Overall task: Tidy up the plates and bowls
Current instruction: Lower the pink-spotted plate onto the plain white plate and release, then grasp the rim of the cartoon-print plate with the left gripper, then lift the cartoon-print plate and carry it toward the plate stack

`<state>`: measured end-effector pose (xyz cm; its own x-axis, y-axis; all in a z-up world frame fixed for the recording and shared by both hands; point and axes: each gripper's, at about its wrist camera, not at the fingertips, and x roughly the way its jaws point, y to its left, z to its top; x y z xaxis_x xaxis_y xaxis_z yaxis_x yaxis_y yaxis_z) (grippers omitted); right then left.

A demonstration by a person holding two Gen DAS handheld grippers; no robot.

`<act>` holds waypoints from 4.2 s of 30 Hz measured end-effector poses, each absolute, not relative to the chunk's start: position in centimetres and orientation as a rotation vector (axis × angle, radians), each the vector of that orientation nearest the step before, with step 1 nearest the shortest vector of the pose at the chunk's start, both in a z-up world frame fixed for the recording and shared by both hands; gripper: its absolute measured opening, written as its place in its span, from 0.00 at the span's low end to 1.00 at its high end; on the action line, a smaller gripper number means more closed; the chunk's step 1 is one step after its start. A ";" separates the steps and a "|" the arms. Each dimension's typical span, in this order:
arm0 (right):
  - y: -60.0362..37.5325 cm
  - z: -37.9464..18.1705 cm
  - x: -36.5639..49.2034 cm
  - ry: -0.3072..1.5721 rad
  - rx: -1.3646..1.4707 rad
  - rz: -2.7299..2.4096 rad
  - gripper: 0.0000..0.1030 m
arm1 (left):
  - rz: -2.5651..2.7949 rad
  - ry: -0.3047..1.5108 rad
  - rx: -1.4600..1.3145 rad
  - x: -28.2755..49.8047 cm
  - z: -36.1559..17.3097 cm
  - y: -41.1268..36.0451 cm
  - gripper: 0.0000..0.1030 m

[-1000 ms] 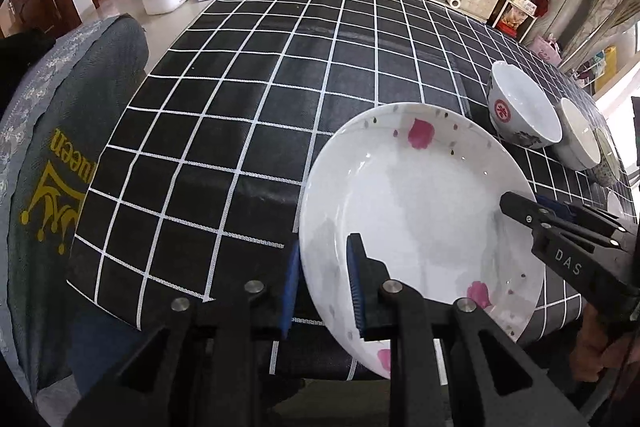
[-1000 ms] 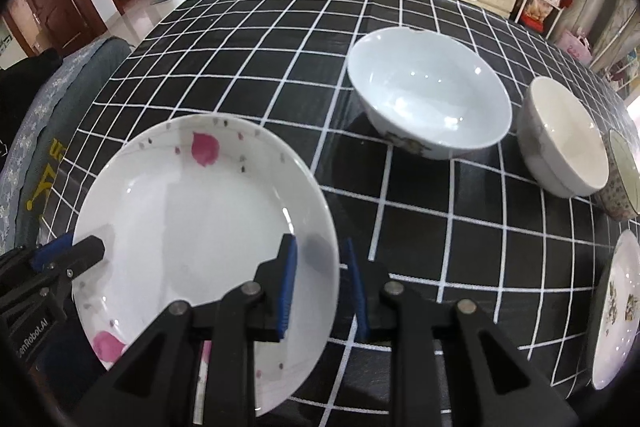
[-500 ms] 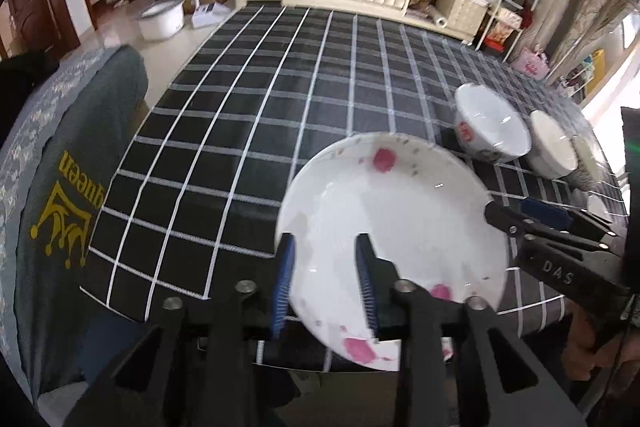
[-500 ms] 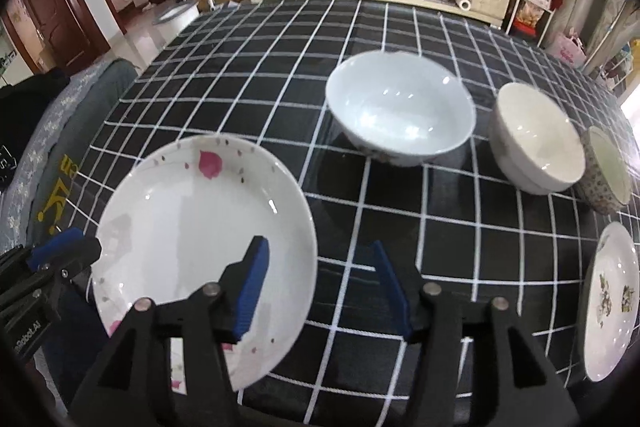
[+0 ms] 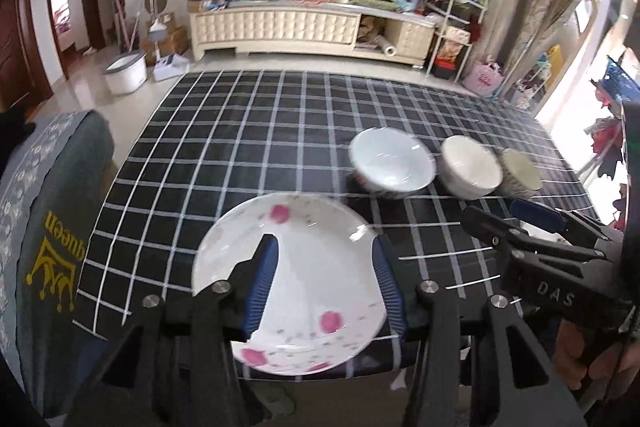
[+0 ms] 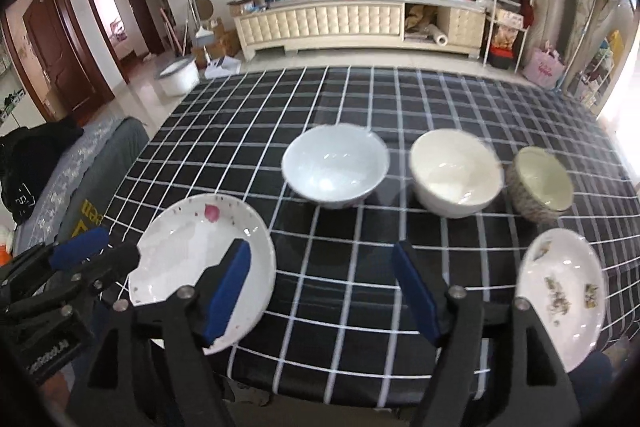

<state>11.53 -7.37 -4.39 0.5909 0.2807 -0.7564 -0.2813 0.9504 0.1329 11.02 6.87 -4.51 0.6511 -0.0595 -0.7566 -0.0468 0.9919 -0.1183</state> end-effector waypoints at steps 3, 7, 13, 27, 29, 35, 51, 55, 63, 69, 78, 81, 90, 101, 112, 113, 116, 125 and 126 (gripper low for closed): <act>-9.4 -3.0 11.0 0.848 0.008 0.302 0.77 | -0.045 0.842 -0.110 11.1 -3.5 4.8 0.45; -11.9 -2.0 10.6 0.822 0.022 0.270 0.77 | -0.088 0.803 -0.081 11.3 -2.2 1.8 0.58; -16.0 -1.2 10.0 0.800 0.045 0.225 0.78 | -0.159 0.780 -0.038 11.9 -1.0 -2.7 0.58; -25.4 -2.5 9.2 0.816 0.071 0.135 0.79 | -0.276 0.832 0.024 13.5 -2.6 -12.6 0.58; -26.5 -2.9 9.2 0.825 0.074 0.122 0.79 | -0.282 0.845 0.031 13.8 -3.1 -13.8 0.58; -30.1 -4.2 9.3 0.852 0.105 0.078 0.79 | -0.293 0.874 0.055 14.9 -4.7 -16.8 0.58; -36.0 -9.3 11.7 0.959 0.154 0.017 0.79 | -0.292 1.047 0.067 18.7 -10.6 -21.0 0.58; -36.7 -10.8 12.5 0.989 0.162 0.006 0.79 | -0.291 1.095 0.062 19.7 -12.4 -21.7 0.58; -37.7 -13.6 13.8 1.058 0.183 0.032 0.78 | -0.319 1.175 0.049 20.9 -15.4 -22.8 0.57; -38.3 -14.7 14.3 1.081 0.169 0.009 0.57 | -0.337 1.235 0.056 21.4 -17.1 -23.5 0.28; -38.8 -15.9 14.4 1.121 0.190 0.033 0.34 | -0.368 1.235 0.074 21.5 -17.5 -24.7 0.16; -38.5 -15.7 14.0 1.112 0.173 0.036 0.31 | -0.361 1.228 0.084 21.5 -17.6 -25.0 0.16; -38.3 -15.2 14.0 1.104 0.159 0.001 0.29 | -0.352 1.207 0.102 21.1 -17.1 -24.8 0.17; -34.5 -12.1 13.4 1.055 0.136 0.015 0.28 | -0.319 1.113 0.089 19.2 -13.8 -20.6 0.16; -27.0 -8.6 12.8 0.995 0.075 0.088 0.28 | -0.229 1.039 0.014 16.3 -10.5 -12.0 0.16; -26.6 -8.5 12.8 0.992 0.073 0.094 0.28 | -0.221 1.034 0.008 16.0 -10.2 -11.3 0.16; -23.9 -8.0 12.8 0.976 0.067 0.127 0.28 | -0.186 1.023 -0.014 15.1 -9.8 -8.5 0.16; -16.1 -7.8 12.4 0.972 0.025 0.235 0.28 | -0.064 1.006 -0.062 12.6 -9.2 -0.1 0.16; -15.3 -7.8 12.4 0.972 0.025 0.244 0.28 | -0.056 1.008 -0.071 12.4 -9.2 0.6 0.16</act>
